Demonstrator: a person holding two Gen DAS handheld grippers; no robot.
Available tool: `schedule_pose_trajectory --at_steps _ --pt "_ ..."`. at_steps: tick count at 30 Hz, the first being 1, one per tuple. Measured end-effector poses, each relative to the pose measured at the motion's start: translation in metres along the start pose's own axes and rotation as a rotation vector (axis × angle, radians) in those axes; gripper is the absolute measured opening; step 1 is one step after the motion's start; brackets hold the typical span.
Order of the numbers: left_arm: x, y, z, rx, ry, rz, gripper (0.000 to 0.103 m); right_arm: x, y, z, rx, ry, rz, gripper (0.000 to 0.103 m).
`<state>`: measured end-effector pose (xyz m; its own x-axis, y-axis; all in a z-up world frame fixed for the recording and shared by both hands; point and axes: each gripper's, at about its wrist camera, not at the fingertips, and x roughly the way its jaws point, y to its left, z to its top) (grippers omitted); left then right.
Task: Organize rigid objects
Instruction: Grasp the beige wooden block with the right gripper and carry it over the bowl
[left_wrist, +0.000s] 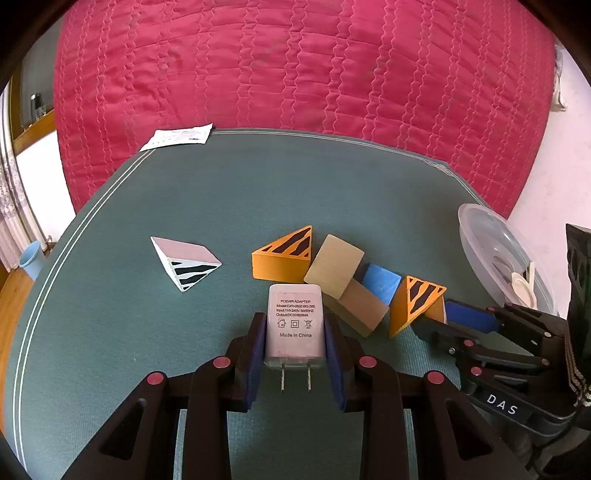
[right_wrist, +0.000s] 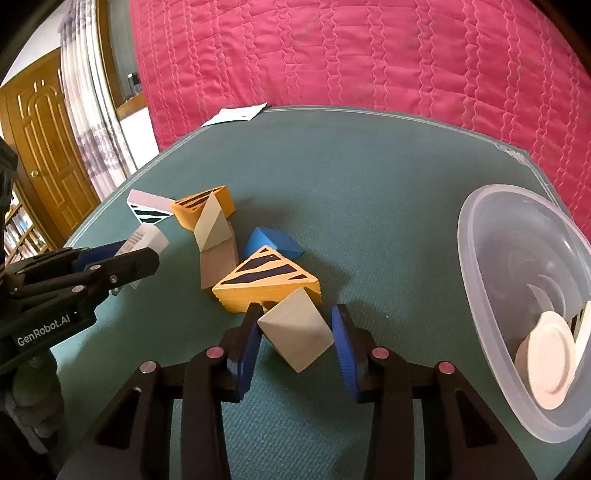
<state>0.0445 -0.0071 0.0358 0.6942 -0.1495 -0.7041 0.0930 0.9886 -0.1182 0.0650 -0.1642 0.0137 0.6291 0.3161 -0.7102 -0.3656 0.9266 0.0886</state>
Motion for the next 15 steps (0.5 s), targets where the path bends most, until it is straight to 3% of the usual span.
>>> schedule_pose_trajectory --at_steps 15 --pt "0.0 -0.003 -0.002 0.0 0.001 -0.001 0.032 -0.028 -0.006 -0.024 0.081 -0.028 0.04 0.036"
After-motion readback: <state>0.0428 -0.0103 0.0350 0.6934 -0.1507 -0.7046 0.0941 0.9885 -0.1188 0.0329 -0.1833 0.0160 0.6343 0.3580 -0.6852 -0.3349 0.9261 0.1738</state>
